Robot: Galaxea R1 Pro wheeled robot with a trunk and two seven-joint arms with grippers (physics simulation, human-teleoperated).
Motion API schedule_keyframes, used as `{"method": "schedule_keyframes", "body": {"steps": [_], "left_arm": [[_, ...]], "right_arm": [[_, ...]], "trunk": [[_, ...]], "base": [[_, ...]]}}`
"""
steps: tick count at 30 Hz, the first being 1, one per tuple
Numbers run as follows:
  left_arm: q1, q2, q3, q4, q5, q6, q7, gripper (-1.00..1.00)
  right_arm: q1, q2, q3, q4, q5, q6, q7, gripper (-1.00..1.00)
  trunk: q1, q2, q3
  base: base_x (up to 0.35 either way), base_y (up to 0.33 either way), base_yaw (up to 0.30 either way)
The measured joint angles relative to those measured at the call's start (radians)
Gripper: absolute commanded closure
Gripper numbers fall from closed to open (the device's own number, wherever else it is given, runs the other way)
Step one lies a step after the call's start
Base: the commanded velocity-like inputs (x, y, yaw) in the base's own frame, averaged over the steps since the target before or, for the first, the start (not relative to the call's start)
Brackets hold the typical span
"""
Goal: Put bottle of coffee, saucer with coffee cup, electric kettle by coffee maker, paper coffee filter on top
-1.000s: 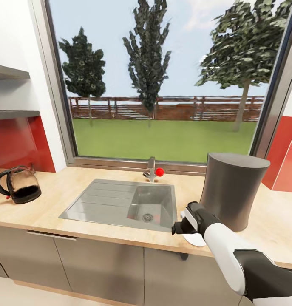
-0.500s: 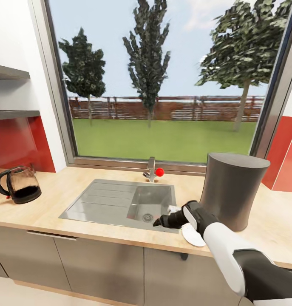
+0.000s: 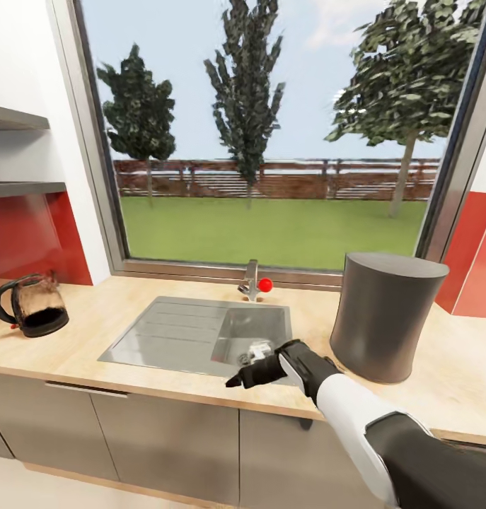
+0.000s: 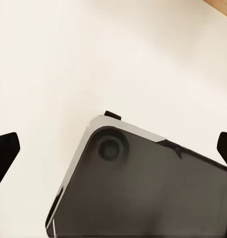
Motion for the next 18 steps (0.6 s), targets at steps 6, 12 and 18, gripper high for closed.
{"method": "schedule_keyframes", "body": {"steps": [6,12,18], "left_arm": [[0.000,-0.004,0.006,-0.001,0.000,0.001,0.000,-1.00],[0.000,-0.004,0.006,-0.001,0.000,0.001,0.001,-1.00],[0.000,-0.004,0.007,-0.001,-0.001,-0.003,0.000,-1.00]], "right_arm": [[-0.001,0.000,0.005,0.072,0.005,-0.076,0.017,-1.00],[-0.001,0.000,0.006,0.078,0.030,-0.080,0.017,-1.00],[-0.001,0.000,0.006,0.091,0.045,-0.080,0.017,-1.00]], "trunk": [[-0.005,-0.001,0.000],[-0.005,-0.001,0.000],[-0.006,-0.001,0.000]], "base": [[-0.280,-0.112,0.000],[-0.157,-0.103,0.000],[-0.033,-0.021,0.000]]}}
